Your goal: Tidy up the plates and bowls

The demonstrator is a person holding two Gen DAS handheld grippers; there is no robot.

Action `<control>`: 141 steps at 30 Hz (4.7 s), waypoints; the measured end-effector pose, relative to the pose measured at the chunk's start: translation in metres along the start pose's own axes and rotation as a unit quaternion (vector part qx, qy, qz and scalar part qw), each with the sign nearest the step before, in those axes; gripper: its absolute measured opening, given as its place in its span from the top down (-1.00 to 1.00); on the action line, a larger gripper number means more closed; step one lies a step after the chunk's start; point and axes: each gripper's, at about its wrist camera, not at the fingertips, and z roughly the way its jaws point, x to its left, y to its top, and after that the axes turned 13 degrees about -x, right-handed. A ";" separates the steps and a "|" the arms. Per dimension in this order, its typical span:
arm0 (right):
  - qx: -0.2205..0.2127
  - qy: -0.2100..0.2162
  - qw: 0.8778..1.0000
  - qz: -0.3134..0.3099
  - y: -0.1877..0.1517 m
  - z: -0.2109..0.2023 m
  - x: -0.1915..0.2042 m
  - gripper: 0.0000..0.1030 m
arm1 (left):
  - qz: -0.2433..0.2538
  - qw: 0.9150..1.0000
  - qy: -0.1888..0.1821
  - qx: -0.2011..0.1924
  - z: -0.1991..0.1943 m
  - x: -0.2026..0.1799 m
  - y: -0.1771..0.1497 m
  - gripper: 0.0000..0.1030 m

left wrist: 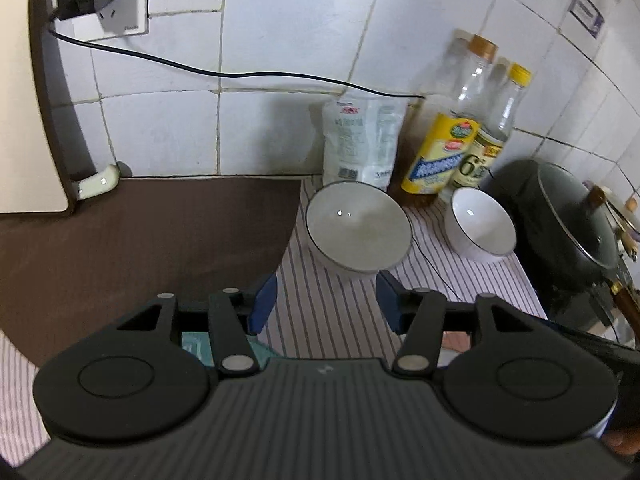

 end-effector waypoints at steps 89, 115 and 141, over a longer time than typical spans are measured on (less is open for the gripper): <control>0.026 -0.089 0.995 0.047 -0.051 -0.066 -0.024 0.62 | 0.044 0.992 0.021 0.115 -0.027 -0.078 -0.075 0.78; 0.026 -0.119 0.986 -0.116 -0.077 -0.048 -0.005 0.62 | 0.042 0.989 0.027 0.142 -0.006 -0.073 -0.095 0.76; -0.066 -0.063 0.969 -0.229 -0.049 -0.080 -0.017 -0.04 | 0.008 0.998 -0.055 0.044 -0.033 -0.072 -0.030 0.40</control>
